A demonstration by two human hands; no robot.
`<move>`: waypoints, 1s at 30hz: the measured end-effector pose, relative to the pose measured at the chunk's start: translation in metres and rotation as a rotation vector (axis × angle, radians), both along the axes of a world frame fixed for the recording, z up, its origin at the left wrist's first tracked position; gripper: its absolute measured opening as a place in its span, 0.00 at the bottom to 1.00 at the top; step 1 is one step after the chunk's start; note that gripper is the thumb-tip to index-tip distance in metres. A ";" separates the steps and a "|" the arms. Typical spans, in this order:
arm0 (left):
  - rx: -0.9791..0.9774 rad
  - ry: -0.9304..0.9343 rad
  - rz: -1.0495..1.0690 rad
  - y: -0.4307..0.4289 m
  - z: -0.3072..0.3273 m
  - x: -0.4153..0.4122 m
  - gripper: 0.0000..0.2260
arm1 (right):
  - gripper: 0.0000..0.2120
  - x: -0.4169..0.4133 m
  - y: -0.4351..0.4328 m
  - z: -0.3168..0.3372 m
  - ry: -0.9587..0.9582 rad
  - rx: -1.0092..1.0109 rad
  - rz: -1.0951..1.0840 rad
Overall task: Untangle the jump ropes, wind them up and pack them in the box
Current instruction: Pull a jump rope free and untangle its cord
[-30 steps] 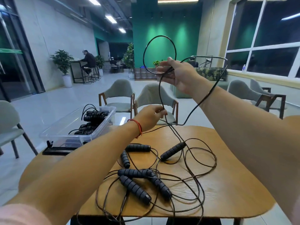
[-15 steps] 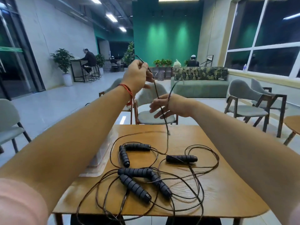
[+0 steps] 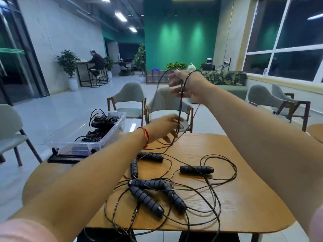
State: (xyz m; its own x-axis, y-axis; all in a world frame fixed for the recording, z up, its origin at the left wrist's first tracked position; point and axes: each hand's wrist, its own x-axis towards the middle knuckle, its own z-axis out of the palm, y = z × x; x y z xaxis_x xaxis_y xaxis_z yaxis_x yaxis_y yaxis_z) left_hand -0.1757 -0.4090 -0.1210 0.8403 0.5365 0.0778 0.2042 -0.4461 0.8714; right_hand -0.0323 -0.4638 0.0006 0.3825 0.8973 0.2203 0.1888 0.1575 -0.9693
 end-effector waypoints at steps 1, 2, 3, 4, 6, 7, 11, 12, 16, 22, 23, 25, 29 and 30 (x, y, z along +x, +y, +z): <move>0.034 0.082 -0.069 -0.002 -0.006 0.000 0.08 | 0.17 -0.001 0.001 0.007 0.028 0.030 -0.012; 0.056 0.120 -0.094 -0.002 -0.012 0.000 0.08 | 0.16 0.000 0.001 0.012 0.051 0.063 -0.031; 0.049 0.119 -0.081 -0.001 -0.016 0.000 0.10 | 0.16 0.002 0.001 0.019 0.079 0.101 -0.037; 0.023 0.100 -0.042 0.001 -0.017 -0.002 0.12 | 0.16 0.003 0.000 0.024 0.078 0.128 -0.054; 0.031 0.030 0.082 0.009 -0.013 -0.005 0.14 | 0.16 0.009 -0.002 0.028 0.098 0.150 -0.100; 0.076 -0.015 0.149 0.013 -0.008 -0.007 0.15 | 0.16 0.013 -0.002 0.026 0.114 0.121 -0.125; 0.154 -0.225 0.292 0.025 0.030 -0.011 0.15 | 0.24 0.025 -0.006 -0.005 0.060 -0.100 -0.028; 0.128 -0.261 0.303 0.027 0.041 -0.012 0.15 | 0.29 0.026 -0.007 -0.016 0.096 -0.124 0.020; 0.061 -0.353 0.351 0.037 0.086 -0.019 0.15 | 0.36 0.026 -0.008 -0.056 0.280 -0.087 0.219; 0.025 -0.487 0.340 0.040 0.127 -0.006 0.17 | 0.19 -0.005 0.003 -0.091 -0.262 -0.222 0.450; 0.044 -0.498 0.362 0.038 0.131 -0.005 0.17 | 0.16 -0.012 0.004 -0.089 -0.328 -0.216 0.443; 0.098 -0.508 0.450 0.033 0.135 -0.005 0.17 | 0.15 -0.024 0.006 -0.077 -0.345 -0.180 0.370; 0.254 -0.557 0.617 0.028 0.109 -0.009 0.26 | 0.17 -0.028 -0.001 -0.044 -0.258 -0.089 0.165; 0.343 -0.595 0.616 0.024 0.097 -0.010 0.27 | 0.18 -0.027 -0.003 -0.036 -0.255 -0.069 0.142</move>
